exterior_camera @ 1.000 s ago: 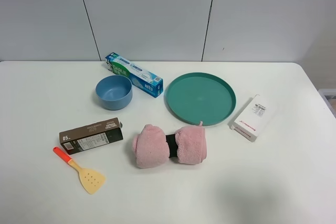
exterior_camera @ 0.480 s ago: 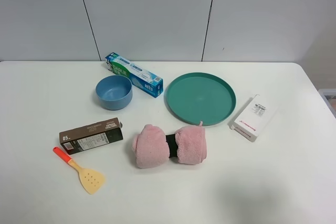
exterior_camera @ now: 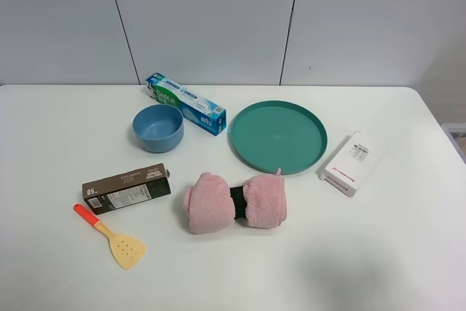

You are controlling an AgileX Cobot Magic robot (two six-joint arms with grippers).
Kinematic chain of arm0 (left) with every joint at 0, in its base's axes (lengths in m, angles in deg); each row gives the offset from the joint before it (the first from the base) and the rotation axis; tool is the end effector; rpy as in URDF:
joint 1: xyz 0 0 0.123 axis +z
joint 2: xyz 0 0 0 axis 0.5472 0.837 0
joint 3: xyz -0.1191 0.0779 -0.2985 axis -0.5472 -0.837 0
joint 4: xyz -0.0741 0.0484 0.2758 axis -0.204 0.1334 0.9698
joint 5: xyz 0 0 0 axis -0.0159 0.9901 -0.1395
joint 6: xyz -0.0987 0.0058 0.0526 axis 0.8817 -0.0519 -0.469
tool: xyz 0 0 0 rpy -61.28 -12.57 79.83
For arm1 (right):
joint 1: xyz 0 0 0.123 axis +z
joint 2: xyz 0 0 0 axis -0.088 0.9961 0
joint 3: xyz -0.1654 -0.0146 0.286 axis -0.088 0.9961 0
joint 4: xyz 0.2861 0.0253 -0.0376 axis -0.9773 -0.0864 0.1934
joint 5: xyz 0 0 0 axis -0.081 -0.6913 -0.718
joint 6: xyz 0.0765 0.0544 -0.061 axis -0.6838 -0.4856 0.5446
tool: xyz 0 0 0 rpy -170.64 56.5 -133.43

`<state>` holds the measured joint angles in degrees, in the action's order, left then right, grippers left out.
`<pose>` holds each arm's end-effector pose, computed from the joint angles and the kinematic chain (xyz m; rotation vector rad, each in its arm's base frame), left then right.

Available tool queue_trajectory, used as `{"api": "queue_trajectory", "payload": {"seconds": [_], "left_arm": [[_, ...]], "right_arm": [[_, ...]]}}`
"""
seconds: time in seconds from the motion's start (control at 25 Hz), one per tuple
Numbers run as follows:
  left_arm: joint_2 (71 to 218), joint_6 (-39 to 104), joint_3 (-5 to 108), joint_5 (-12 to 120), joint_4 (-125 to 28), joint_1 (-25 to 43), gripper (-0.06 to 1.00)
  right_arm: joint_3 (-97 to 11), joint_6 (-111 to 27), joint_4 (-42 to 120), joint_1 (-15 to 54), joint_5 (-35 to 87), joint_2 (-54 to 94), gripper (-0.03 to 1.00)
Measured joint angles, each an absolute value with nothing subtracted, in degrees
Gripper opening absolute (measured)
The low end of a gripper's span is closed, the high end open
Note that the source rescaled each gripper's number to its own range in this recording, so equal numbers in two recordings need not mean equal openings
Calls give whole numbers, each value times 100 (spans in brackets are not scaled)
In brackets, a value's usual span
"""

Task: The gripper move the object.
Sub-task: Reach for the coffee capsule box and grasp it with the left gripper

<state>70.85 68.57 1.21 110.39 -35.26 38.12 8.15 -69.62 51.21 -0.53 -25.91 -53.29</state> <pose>-0.0001 -0.0006 0.2896 -0.1208 2.0182 0.0262 0.0006 -0.0071 0.2868 0.0050 2.0447 0.0123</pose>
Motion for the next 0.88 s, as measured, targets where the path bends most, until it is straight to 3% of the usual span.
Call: {"api": "queue_trajectory", "payload": {"seconds": [0.88], "left_arm": [[7085,6853,121,11039,-3526,3812,100]], "right_arm": [[815,-6962,5121,-53,-2591,-5329,100]]}}
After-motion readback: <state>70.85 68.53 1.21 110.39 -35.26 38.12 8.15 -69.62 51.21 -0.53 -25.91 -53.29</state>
